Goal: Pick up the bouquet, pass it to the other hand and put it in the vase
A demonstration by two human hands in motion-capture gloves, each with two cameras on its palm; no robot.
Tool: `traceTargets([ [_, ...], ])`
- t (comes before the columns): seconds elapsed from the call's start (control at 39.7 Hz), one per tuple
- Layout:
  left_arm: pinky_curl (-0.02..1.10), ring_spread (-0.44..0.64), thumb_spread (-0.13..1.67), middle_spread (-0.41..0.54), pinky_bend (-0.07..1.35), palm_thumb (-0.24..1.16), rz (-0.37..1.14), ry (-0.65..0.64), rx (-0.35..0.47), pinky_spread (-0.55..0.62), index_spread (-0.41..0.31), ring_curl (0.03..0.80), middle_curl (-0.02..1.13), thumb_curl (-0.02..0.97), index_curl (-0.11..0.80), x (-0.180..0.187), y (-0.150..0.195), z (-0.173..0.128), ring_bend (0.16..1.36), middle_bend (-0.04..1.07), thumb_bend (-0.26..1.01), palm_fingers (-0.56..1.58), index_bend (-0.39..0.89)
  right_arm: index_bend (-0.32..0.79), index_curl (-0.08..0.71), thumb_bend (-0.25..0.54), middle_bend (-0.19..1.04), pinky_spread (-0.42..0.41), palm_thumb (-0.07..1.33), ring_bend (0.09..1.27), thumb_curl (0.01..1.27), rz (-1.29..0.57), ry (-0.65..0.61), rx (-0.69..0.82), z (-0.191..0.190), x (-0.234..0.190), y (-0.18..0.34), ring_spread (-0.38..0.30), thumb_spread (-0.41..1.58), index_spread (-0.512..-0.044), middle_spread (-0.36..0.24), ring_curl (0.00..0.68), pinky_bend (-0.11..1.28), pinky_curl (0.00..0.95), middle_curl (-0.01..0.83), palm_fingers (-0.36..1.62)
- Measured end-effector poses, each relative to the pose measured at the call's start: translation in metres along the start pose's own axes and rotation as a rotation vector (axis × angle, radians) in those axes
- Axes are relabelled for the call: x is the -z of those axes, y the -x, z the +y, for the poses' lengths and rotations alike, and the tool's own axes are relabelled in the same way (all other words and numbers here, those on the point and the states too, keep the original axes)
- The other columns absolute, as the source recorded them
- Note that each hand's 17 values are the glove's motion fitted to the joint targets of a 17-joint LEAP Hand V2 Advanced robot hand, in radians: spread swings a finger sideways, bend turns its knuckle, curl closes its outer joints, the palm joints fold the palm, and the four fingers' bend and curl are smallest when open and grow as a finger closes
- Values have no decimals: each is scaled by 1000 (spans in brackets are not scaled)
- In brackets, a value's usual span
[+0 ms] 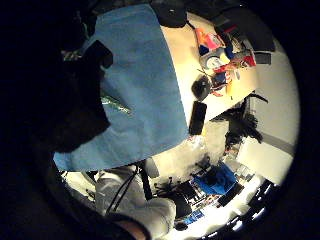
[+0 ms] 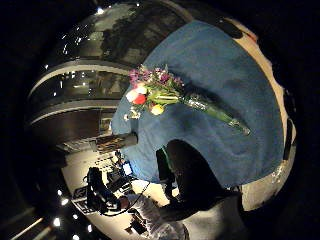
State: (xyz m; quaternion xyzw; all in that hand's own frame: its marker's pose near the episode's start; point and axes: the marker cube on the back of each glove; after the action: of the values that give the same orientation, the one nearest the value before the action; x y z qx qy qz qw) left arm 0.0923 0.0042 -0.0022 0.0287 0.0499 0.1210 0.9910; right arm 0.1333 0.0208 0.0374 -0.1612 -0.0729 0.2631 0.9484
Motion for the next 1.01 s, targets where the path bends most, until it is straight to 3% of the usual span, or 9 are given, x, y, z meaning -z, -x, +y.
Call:
traceTargets([
  [0.08, 336, 317, 1234, 272, 483, 132, 1, 8, -3, 334, 112, 279, 364, 239, 203, 0, 0, 5, 665, 198, -14, 170, 118, 46, 45, -15, 294, 162, 422, 750, 317, -4, -122, 83, -19, -13, 0, -44, 1025, -128, 41, 379, 797, 402, 391, 427],
  [0.15, 337, 317, 1234, 272, 483, 132, -3, 10, 2, 334, 112, 279, 365, 239, 203, -2, 3, 6, 665, 198, -14, 169, 118, 40, 45, -14, 295, 162, 441, 755, 324, 9, -148, 64, -7, -20, -1, -49, 1020, -125, 38, 381, 800, 398, 394, 426],
  [0.43, 338, 317, 1234, 272, 480, 136, 16, 3, 15, 334, 98, 280, 366, 240, 209, 1, 16, 12, 663, 196, -13, 171, 122, 22, 23, -17, 295, 144, 497, 798, 343, 18, 10, 47, 1, -68, -6, -81, 1012, -126, 22, 395, 838, 397, 406, 377],
  [0.68, 338, 318, 1233, 272, 474, 139, 15, 32, 54, 334, 93, 279, 369, 239, 214, -2, 32, 16, 657, 202, -14, 177, 120, 43, 27, -11, 278, 110, 583, 800, 371, 139, -9, -24, -21, -97, -14, -97, 1002, -132, 13, 394, 868, 392, 409, 370],
  [0.78, 338, 318, 1233, 273, 473, 139, 26, 33, 64, 334, 92, 279, 370, 238, 215, -2, 37, 16, 656, 201, -14, 178, 119, 40, 28, -17, 272, 89, 599, 813, 377, 139, 35, 24, -19, -107, -10, -103, 1004, -133, 6, 397, 866, 389, 410, 361],
  [1.01, 338, 318, 1234, 273, 469, 147, 35, 15, 79, 334, 81, 279, 371, 242, 218, 2, 45, 18, 652, 197, -13, 181, 124, 81, 54, -16, 329, 51, 651, 775, 390, 185, 107, -74, -22, -124, -16, -111, 1001, -146, -27, 383, 815, 365, 428, 451],
])
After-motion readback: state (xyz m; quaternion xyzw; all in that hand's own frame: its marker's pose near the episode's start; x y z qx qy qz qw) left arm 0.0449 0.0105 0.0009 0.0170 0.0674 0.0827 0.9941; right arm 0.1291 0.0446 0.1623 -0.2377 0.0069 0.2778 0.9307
